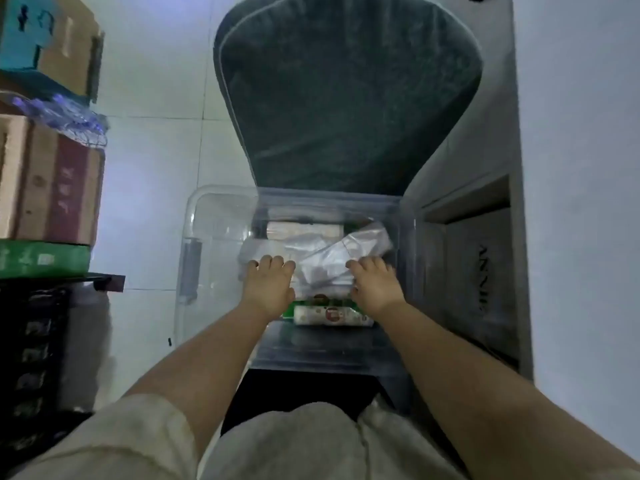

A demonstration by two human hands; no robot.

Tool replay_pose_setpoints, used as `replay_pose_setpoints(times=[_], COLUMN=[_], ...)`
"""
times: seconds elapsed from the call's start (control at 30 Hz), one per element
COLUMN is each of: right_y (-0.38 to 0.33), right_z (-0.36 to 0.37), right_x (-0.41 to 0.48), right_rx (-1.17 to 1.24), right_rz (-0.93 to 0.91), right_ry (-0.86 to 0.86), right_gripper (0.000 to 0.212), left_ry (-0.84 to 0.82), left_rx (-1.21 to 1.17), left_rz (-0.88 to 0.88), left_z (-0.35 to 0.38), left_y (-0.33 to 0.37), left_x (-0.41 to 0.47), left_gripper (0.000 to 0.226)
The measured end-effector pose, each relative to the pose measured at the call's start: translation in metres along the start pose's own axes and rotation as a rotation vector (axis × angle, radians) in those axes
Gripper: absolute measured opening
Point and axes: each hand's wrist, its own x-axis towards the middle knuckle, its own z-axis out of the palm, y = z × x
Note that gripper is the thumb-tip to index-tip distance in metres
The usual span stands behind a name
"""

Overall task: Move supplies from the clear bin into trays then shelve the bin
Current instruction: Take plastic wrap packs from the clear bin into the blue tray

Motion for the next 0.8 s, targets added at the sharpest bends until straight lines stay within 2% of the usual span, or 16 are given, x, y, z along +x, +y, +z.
replay_pose_setpoints(times=[0.03,0.17,0.3,0.5,0.63,0.73,0.8], right_y=[0.001,0.016,0.031,0.029,0.022,0.017,0.015], right_z=[0.006,0.025,0.033,0.038,0.04,0.044,0.046], right_x=[0.01,0.059,0.105,0.117,0.091,0.076,0.067], right_rx=[-0.007,-0.168,-0.267,-0.264,-0.163,-0.167,-0.25], right_rz=[0.021,0.023,-0.004,0.048,0.049,0.05,0.046], right_ry=[-0.041,0.011,-0.023,-0.003,0.062,0.119,0.19], right_gripper=[0.051,0.063,0.096,0.069,0.045,0.041,0.037], left_ry=[-0.047,-0.021,0.089,0.168,0.087,0.041,0.009], left_rx=[0.003,-0.016,-0.13,-0.268,-0.287,-0.3,-0.305], left_rz=[-0.015,0.025,0.069,0.094,0.155,0.176,0.167], left_z=[0.006,0.037,0.046,0.045,0.045,0.044,0.043], left_y=[-0.001,-0.006,-0.005,-0.002,0.002,0.008,0.013], left_x=[0.008,0.041,0.076,0.116,0.14,0.154,0.159], left_gripper=[0.047,0.048,0.05,0.053,0.044,0.04,0.041])
